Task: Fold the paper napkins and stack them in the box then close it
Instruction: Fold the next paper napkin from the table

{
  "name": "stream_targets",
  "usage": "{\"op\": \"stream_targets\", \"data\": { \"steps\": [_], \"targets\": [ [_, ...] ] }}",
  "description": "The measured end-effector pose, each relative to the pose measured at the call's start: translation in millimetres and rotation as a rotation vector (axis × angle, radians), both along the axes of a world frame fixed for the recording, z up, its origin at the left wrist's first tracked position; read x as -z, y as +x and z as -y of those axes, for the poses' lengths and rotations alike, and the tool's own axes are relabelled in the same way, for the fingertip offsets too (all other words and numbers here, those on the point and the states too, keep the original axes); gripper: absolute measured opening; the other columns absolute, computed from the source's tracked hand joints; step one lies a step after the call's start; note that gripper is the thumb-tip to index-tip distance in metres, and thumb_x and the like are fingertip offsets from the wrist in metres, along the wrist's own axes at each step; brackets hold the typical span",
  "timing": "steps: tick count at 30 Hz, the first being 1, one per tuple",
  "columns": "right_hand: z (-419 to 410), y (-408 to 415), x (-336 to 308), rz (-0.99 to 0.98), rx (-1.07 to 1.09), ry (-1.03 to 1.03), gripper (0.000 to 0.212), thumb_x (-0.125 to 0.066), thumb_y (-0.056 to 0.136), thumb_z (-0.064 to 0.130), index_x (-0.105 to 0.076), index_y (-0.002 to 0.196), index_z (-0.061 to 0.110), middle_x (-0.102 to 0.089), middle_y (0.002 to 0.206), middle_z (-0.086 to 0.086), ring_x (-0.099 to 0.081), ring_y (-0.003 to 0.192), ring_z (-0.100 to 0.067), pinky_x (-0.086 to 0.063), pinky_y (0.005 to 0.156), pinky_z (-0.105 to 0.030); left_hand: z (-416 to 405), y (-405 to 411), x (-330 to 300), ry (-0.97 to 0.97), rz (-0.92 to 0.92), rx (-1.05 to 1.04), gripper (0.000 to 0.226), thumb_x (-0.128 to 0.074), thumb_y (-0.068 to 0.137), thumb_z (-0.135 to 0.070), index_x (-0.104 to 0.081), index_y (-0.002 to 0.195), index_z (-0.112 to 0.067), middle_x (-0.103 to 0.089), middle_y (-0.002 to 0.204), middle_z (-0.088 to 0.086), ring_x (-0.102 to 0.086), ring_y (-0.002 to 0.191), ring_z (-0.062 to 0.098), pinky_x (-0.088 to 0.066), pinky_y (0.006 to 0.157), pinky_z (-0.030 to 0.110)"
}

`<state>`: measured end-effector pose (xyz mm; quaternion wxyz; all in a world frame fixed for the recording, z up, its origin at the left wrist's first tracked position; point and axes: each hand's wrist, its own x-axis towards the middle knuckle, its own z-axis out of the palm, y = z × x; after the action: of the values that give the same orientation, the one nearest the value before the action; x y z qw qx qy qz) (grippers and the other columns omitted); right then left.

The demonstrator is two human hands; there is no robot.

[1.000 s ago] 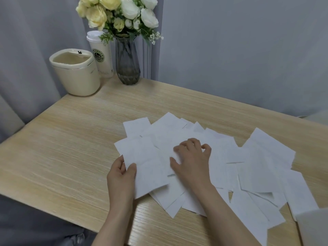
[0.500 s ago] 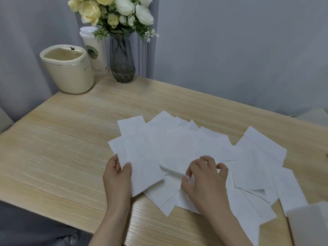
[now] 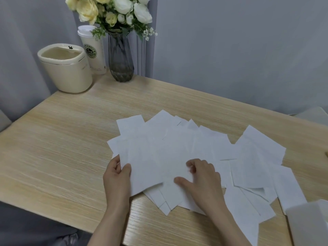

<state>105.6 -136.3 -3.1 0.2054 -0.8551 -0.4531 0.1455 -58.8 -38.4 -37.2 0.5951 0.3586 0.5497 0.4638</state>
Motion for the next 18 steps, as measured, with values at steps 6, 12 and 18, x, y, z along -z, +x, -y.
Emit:
{"op": "stream_targets", "data": {
  "steps": [6, 12, 18],
  "targets": [
    [-3.4, -3.5, 4.9, -0.151, 0.063, 0.043, 0.02, -0.065, 0.082, 0.034, -0.051, 0.096, 0.031, -0.047, 0.075, 0.015, -0.046, 0.074, -0.001, -0.034, 0.067, -0.022, -0.5, -0.6, 0.7, 0.001, -0.008, 0.021, 0.039, -0.051, 0.091, 0.006, -0.063, 0.096, -0.032, -0.075, 0.082, -0.019, -0.069, 0.068, -0.003, -0.049, 0.055, 0.016],
    [-0.9, 11.3, 0.7, -0.261, 0.185, 0.144, 0.017, -0.062, 0.087, 0.031, -0.062, 0.071, 0.027, -0.056, 0.055, 0.014, -0.051, 0.055, -0.001, -0.035, 0.055, -0.023, 1.4, -1.4, 0.9, -0.006, 0.017, 0.07, 0.036, -0.053, 0.092, 0.002, -0.065, 0.1, -0.032, -0.076, 0.09, -0.015, -0.071, 0.074, 0.002, -0.049, 0.059, 0.02],
    [5.9, 24.2, -9.7, -0.56, 0.36, 0.489, 0.016, -0.062, 0.091, 0.02, -0.063, 0.074, 0.021, -0.045, 0.05, 0.005, -0.039, 0.048, -0.005, -0.035, 0.057, -0.026, 7.4, 2.2, 2.0, -0.006, 0.029, 0.226, 0.033, -0.054, 0.096, -0.006, -0.062, 0.111, -0.033, -0.075, 0.1, -0.017, -0.072, 0.088, 0.005, -0.051, 0.067, 0.021]
  ]
}}
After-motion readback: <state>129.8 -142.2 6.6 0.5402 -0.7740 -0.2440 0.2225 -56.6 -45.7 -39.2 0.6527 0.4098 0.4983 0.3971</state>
